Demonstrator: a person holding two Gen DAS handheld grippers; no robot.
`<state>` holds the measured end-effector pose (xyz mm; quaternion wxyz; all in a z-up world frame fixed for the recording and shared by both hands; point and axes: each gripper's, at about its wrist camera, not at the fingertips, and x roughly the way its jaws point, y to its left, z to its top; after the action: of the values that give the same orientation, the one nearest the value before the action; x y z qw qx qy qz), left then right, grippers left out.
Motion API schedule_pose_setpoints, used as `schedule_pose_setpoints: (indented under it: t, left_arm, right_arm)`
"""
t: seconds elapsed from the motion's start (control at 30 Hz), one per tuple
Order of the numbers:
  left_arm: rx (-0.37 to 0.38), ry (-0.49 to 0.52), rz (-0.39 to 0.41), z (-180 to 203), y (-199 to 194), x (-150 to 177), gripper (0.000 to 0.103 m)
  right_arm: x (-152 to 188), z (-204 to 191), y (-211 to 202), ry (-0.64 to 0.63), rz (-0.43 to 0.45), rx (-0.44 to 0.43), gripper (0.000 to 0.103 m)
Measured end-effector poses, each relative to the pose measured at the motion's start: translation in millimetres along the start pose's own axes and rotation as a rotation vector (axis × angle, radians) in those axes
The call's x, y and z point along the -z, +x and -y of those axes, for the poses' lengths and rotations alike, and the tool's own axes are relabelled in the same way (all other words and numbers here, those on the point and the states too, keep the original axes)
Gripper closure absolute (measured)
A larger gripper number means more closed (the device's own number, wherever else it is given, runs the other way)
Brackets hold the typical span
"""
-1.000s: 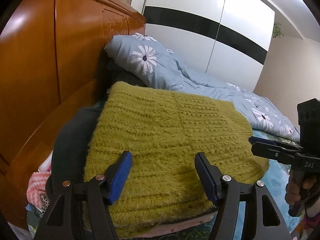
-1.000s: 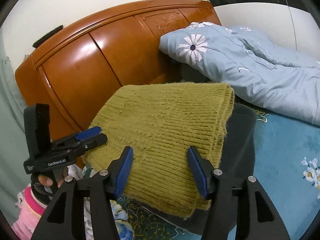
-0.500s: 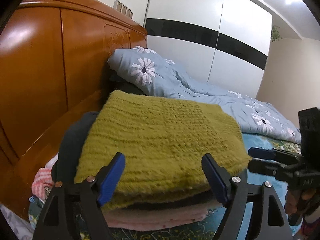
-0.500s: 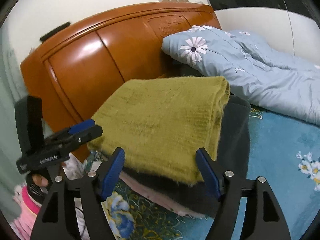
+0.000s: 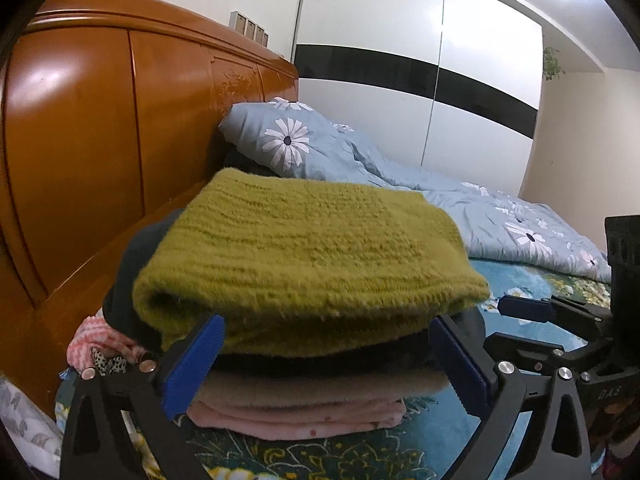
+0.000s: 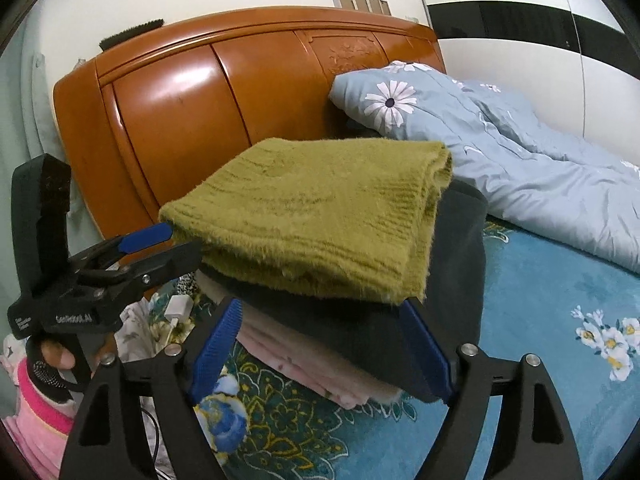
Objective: Fold clothes
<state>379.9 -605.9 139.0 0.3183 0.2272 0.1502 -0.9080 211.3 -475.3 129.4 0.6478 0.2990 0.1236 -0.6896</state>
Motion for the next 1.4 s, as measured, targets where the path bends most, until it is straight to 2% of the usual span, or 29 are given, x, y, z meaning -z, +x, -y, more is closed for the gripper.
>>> schedule_pose_setpoints:
  t: [0.17, 0.27, 0.4, 0.53, 0.67, 0.87, 1.07, 1.4]
  left_arm:
    - [-0.008, -0.048, 0.008, -1, -7, 19, 0.000]
    - [-0.013, -0.082, 0.006, -3, -9, 31, 0.000]
    - [-0.025, -0.132, 0.006, -4, -13, 46, 0.000]
    - [-0.063, -0.188, -0.006, -7, -13, 58, 0.000]
    - [-0.144, -0.227, -0.004, -7, -20, 69, 0.000]
    - [-0.227, -0.179, -0.006, 9, -32, 76, 0.000]
    - [-0.224, -0.135, -0.036, 30, -39, 77, 0.000]
    - [-0.244, -0.147, 0.001, 46, -63, 70, 0.000]
  right_arm:
    - [10, 1, -5, 0.001, 0.003, 0.019, 0.019]
    - [16, 4, -8, 0.016, 0.003, 0.023, 0.007]
    - [24, 5, -13, 0.015, 0.008, 0.037, 0.002]
    - [30, 3, -19, 0.016, 0.018, 0.059, 0.001]
    - [36, -1, -26, 0.023, 0.016, 0.070, 0.001]
    - [47, -10, -36, 0.024, 0.000, 0.117, 0.001]
    - [55, -17, -53, 0.035, 0.015, 0.164, 0.001]
    - [57, -18, -85, 0.064, 0.048, 0.192, 0.001]
